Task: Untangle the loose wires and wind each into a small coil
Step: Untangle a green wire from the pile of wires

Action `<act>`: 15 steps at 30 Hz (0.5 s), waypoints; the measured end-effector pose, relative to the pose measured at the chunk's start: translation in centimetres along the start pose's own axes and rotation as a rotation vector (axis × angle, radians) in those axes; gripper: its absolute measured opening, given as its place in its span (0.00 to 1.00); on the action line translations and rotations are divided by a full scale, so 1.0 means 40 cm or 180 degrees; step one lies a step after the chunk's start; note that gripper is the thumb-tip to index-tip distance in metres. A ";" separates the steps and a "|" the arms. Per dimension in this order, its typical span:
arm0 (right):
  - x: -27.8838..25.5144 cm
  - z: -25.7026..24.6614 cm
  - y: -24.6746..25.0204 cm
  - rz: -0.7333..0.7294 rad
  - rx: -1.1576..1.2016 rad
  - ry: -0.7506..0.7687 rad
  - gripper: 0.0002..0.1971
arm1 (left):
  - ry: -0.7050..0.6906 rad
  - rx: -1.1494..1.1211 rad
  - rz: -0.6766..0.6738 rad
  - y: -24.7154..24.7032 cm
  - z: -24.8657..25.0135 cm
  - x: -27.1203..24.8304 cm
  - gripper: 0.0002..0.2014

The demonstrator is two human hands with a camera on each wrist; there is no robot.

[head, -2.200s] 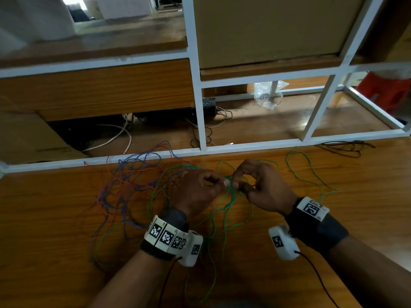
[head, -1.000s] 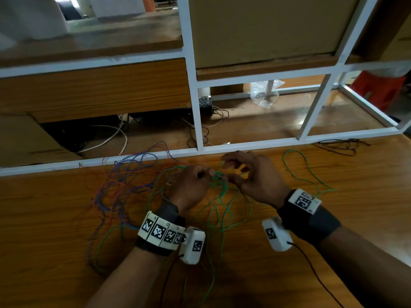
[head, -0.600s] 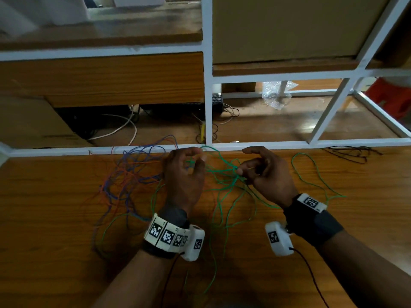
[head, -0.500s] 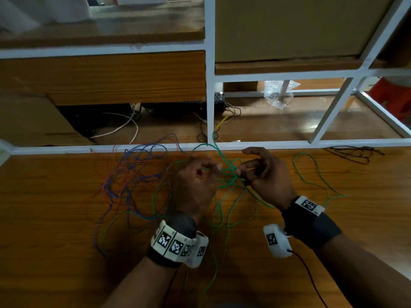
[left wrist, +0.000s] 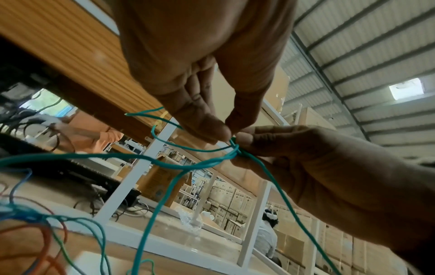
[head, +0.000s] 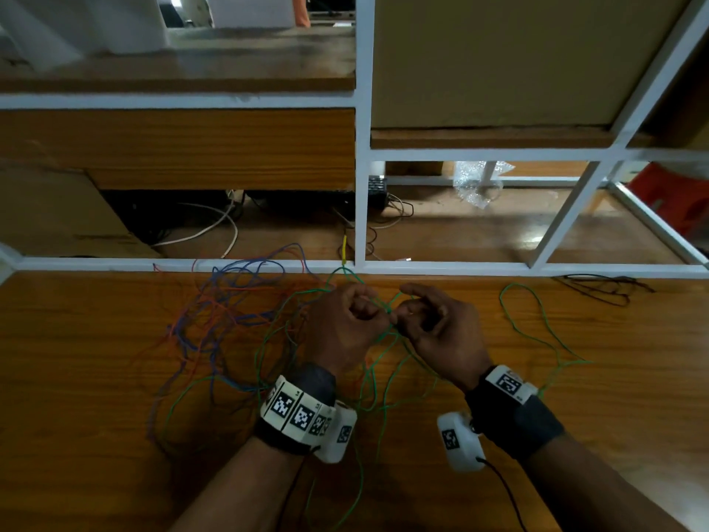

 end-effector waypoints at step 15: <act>0.004 0.002 0.050 -0.0097 -0.0136 -0.0119 0.07 | 0.0047 -0.0877 0.0178 0.045 -0.052 -0.002 0.20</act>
Point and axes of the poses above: each hand's wrist, its own x-axis towards the middle knuckle, its own y-axis out of the back of the hand, z = x × y, the point moved 5 cm from there along x, towards the middle knuckle, and after that the axes turned 5 degrees about y, right-handed, at the moved point
